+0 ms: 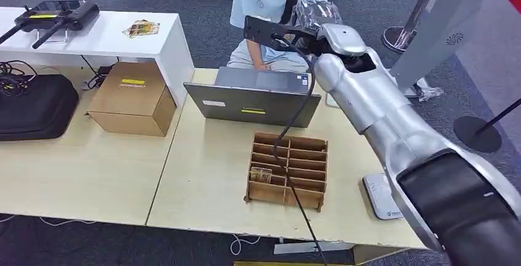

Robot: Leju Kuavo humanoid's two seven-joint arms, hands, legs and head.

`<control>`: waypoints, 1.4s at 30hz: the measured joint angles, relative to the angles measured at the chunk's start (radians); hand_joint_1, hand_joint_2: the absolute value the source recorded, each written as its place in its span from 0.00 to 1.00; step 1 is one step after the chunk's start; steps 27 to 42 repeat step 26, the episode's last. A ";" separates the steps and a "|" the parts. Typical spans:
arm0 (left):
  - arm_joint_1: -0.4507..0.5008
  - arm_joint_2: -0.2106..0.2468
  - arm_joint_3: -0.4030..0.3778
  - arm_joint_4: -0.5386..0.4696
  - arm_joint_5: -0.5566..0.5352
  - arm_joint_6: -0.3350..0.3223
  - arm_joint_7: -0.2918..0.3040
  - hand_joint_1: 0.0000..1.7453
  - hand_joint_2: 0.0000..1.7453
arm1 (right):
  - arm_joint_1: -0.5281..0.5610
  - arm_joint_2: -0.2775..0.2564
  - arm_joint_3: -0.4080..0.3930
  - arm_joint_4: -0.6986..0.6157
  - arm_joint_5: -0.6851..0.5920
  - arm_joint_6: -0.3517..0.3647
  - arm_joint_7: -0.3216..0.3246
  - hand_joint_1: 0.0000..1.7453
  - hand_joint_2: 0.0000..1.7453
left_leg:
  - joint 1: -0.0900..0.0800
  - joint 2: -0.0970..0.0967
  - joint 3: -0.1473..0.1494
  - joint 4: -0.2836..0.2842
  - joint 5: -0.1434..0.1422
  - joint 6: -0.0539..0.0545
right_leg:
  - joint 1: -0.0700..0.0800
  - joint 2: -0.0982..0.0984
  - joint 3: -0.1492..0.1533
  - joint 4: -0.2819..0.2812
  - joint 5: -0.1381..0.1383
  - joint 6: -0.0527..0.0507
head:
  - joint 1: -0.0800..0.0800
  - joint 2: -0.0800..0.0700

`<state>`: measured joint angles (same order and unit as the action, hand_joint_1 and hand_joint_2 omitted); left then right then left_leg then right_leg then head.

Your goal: Pass the card to the sensor for recognition and then transmit it.

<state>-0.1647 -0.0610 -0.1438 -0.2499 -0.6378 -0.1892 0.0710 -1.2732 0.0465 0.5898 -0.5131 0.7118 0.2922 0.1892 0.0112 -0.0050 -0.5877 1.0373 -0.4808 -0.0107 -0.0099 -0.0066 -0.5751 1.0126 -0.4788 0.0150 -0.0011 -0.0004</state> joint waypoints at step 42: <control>0.053 0.017 0.000 0.000 0.010 0.036 -0.032 0.00 0.00 | 0.222 -0.125 -0.008 -0.408 -0.041 -0.472 -0.204 0.00 1.00 | 0.000 -0.001 0.000 0.000 0.000 0.000 | 0.000 -0.001 -0.001 -0.001 0.000 0.000 | 0.000 0.000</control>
